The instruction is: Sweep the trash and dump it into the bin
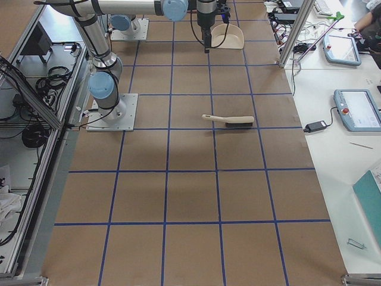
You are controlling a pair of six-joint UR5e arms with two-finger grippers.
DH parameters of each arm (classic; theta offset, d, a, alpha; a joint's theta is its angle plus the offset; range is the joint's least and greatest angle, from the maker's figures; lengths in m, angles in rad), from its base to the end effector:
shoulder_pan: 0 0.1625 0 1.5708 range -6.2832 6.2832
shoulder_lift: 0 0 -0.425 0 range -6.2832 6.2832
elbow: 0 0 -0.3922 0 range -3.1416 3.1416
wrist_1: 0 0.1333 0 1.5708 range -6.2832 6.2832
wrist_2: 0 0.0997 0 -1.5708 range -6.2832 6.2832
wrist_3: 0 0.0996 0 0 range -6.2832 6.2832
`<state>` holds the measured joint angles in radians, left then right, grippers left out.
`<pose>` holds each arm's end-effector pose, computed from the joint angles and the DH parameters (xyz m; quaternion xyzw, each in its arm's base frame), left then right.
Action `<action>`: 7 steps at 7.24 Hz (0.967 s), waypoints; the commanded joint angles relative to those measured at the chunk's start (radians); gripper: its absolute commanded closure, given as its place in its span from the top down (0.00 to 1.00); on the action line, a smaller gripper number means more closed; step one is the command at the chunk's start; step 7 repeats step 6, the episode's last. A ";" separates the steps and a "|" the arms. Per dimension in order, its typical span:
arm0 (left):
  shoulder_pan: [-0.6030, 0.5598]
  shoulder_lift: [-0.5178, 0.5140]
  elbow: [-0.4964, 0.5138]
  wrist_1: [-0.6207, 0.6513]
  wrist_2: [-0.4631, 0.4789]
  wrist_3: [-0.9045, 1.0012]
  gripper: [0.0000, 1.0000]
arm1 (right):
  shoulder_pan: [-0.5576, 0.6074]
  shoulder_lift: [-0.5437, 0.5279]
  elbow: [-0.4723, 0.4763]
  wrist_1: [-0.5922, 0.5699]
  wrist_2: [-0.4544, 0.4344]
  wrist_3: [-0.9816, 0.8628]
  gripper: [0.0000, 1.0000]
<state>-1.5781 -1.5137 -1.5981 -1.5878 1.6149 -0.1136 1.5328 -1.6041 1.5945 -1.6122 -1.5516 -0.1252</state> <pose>-0.1323 -0.4678 0.5003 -0.0533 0.9983 -0.0077 0.0216 0.1168 -0.4875 0.4967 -0.0438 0.9987 -0.0262 0.0075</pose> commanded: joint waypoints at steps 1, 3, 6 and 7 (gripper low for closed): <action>0.000 0.007 -0.020 0.022 0.000 0.005 1.00 | 0.000 0.000 0.001 0.000 -0.001 0.001 1.00; 0.007 0.009 -0.017 0.037 0.000 0.011 1.00 | 0.000 -0.002 0.001 -0.002 -0.005 0.001 1.00; 0.007 0.013 -0.022 0.035 0.003 0.023 1.00 | 0.000 -0.002 0.001 -0.003 -0.048 -0.008 1.00; 0.007 0.013 -0.022 0.035 0.003 0.023 1.00 | 0.000 -0.002 0.001 -0.003 -0.048 -0.008 1.00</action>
